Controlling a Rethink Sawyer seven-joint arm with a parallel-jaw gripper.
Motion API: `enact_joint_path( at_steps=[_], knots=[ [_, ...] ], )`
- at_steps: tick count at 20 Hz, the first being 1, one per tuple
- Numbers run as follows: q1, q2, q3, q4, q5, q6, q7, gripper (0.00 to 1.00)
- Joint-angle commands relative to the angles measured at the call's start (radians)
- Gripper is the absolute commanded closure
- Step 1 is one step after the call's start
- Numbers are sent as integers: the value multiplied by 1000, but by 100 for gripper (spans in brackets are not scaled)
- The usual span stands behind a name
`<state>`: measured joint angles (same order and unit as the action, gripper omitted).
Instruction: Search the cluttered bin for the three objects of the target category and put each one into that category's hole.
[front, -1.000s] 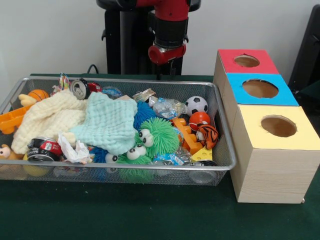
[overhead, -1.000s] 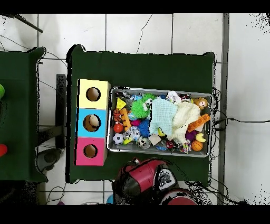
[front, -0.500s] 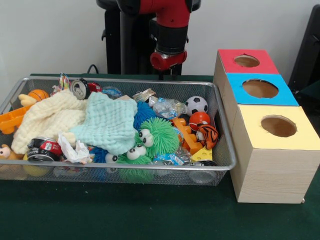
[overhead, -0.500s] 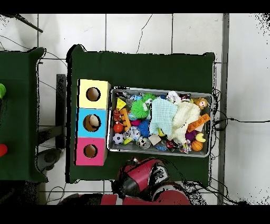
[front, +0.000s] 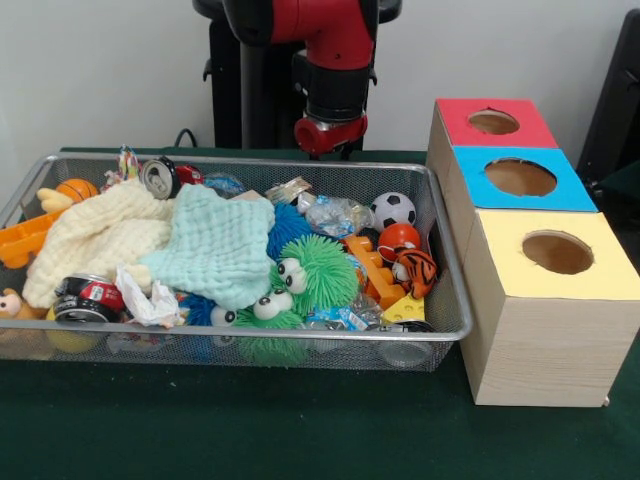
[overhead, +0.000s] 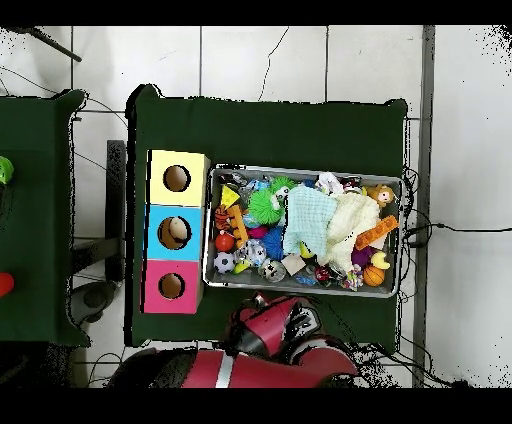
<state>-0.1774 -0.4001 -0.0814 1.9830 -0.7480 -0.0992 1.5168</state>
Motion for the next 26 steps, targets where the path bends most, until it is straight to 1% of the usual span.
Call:
enact_joint_path(
  at_steps=[1,3,6,10,15,20,22,26],
  knots=[
    [-78,-16,108,-130,-23,22,79,0],
    [-113,-38,147,-116,-25,63,59,0],
    [-132,-41,164,-117,-32,73,47,0],
    [-117,-15,138,-134,-39,32,57,0],
    [-74,38,80,-166,-37,-35,77,0],
    [-53,60,61,-184,-29,-53,86,0],
    [-49,56,60,-182,-27,-48,88,0],
    [-71,8,94,-149,-29,5,79,0]
  ],
)
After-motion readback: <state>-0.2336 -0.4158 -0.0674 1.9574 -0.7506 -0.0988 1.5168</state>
